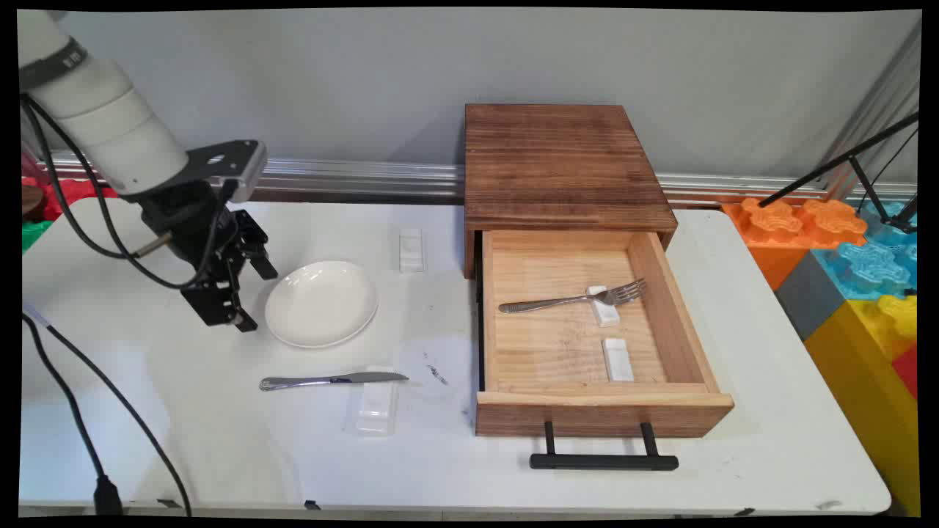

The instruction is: Pick up the knife from the right of the white plate

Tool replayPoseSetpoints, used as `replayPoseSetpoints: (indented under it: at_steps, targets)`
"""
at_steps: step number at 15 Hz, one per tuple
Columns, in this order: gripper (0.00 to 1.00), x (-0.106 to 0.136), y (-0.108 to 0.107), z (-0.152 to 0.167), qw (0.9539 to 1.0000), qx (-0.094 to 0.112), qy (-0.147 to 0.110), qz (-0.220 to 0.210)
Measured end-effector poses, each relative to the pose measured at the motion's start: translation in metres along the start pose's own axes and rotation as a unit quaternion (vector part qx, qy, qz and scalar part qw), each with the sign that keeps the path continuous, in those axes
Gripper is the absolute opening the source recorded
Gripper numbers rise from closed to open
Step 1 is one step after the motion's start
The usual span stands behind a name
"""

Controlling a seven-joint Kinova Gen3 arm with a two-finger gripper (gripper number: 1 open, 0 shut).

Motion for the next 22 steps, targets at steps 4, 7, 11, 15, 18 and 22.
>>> replayPoseSetpoints:
  at_steps: [4, 7, 11, 15, 18, 22]
  targets:
    - [1.00, 0.008, 0.014, 0.013, 0.9999, 0.009, 0.011, 0.002]
    - [1.00, 0.013, 0.024, 0.021, 0.9997, 0.015, 0.017, 0.002]
    - [1.00, 0.017, 0.041, 0.035, 0.9993, 0.027, 0.025, 0.002]
    - [1.00, 0.021, 0.061, 0.051, 0.9988, 0.039, 0.029, 0.000]
    - [1.00, 0.022, 0.071, 0.062, 0.9984, 0.048, 0.030, -0.003]
    - [1.00, 0.023, 0.082, 0.079, 0.9974, 0.065, 0.031, -0.011]
